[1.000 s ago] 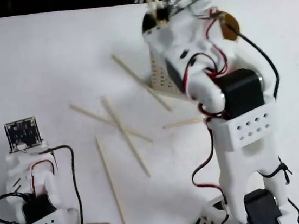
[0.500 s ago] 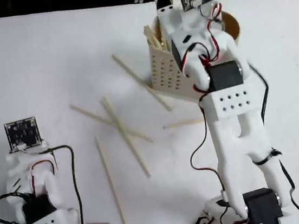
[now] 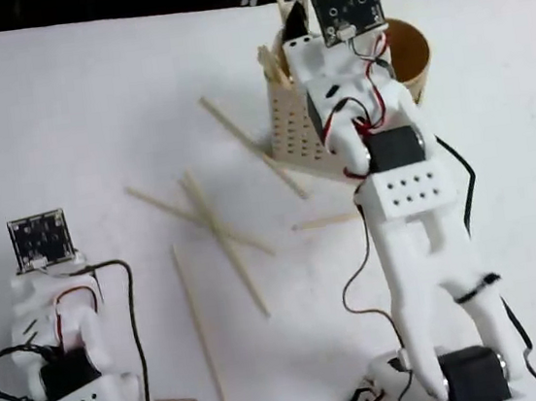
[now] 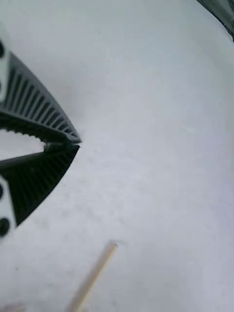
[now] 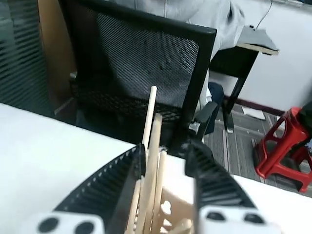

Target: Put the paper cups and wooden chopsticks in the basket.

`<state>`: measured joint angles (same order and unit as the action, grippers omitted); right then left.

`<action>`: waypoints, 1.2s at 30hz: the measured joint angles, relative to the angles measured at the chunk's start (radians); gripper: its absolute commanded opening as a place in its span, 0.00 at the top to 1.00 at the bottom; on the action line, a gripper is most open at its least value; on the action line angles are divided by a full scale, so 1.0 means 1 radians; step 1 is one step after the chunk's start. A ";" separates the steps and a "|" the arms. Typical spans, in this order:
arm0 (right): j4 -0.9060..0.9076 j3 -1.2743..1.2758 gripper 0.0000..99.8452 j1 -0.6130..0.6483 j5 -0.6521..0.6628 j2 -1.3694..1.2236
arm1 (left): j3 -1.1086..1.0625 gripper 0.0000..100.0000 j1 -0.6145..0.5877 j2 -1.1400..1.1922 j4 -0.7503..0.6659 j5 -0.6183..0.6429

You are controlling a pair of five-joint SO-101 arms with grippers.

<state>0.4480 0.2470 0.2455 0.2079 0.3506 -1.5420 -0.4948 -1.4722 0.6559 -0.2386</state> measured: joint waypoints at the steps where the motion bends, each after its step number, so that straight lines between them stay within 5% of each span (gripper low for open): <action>1: 0.054 -0.023 0.83 0.011 0.000 0.018 | 0.000 0.98 0.000 0.000 0.000 0.000; 7: 0.442 -0.117 0.82 0.160 0.000 0.069 | 0.000 0.98 0.000 0.000 0.000 0.000; 14: 0.712 -0.097 0.68 0.362 0.000 -0.012 | 0.000 0.98 0.000 0.000 0.000 0.000; 25: 0.729 -0.087 0.68 0.522 0.000 -0.466 | 0.000 0.98 0.000 0.000 0.000 0.000; 36: 0.720 -0.267 0.68 0.534 0.000 -0.792 | 0.000 0.98 0.000 0.000 0.000 0.000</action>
<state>1.1676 -0.0199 0.7795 0.2079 -0.4411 -1.5420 -0.4948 -1.4722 0.6559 -0.2386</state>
